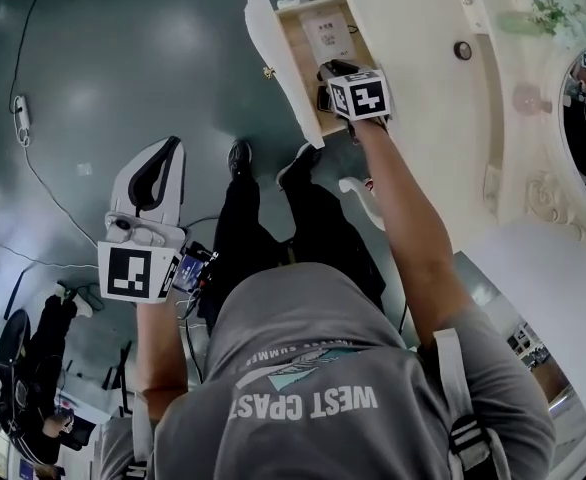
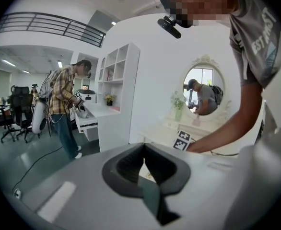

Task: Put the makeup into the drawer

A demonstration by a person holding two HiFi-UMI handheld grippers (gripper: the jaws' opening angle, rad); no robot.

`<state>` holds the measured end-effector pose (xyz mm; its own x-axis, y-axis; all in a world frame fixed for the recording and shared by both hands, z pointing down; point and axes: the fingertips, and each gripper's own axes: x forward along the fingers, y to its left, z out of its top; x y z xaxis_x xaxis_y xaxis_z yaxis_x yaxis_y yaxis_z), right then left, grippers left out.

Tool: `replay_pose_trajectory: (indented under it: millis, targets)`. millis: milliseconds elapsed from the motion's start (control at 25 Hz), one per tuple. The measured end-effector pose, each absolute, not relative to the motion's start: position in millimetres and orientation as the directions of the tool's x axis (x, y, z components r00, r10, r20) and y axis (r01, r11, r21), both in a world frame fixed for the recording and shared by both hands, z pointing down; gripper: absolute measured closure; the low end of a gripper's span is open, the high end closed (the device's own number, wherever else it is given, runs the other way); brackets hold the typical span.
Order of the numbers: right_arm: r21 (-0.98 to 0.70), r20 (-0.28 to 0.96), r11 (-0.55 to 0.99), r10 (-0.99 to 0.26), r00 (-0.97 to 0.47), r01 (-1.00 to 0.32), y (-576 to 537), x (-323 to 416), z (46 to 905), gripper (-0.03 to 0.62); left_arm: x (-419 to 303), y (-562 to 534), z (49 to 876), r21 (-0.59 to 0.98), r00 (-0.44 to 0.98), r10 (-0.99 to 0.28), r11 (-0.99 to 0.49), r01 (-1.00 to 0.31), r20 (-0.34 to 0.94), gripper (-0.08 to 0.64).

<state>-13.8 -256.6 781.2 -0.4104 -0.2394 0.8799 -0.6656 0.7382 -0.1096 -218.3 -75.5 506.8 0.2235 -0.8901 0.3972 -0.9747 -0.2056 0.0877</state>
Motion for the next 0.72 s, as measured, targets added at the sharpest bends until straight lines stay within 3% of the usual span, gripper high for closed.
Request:
replay_pose_trajectory:
  millis: [720]
  targets:
    - [-0.092, 0.907, 0.743, -0.212, -0.364, -0.662, -243, -28, 810, 0.492, -242, -59, 512, 0.100, 0.205, -0.895, -0.179, -0.979, 0.397, 0.558]
